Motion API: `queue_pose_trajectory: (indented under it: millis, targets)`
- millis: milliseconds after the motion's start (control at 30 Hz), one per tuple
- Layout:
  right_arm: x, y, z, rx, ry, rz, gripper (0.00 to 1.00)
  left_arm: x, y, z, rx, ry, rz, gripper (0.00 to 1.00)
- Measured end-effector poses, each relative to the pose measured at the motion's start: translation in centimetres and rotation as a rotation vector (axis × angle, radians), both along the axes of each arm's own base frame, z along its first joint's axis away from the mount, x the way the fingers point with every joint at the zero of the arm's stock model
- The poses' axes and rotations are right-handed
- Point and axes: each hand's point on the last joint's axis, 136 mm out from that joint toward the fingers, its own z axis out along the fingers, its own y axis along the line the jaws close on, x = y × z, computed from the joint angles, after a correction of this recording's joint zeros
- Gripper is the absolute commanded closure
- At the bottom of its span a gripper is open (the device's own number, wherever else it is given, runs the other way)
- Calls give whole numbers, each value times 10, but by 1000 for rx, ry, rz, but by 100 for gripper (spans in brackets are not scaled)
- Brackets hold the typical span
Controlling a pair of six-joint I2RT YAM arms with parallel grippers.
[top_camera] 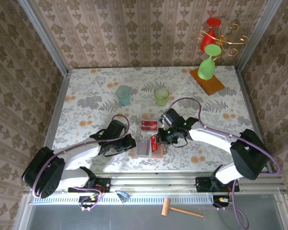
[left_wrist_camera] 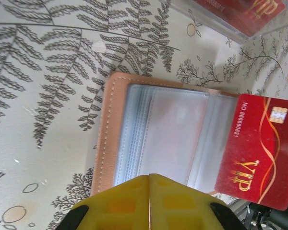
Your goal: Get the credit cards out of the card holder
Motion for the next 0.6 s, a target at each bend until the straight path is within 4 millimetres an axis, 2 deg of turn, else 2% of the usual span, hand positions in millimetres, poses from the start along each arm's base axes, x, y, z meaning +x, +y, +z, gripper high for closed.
queue_pose_trajectory:
  millis: [133, 267, 600]
  targets:
    - [2, 0, 12, -33, -65, 106, 100, -1, 5, -2, 20, 2, 2, 81]
    - [8, -1, 25, -68, -156, 219, 100, -2, 7, -5, 34, 4, 0, 80]
    - [16, -8, 31, -198, -311, 514, 100, -5, 11, -13, 59, 22, -9, 79]
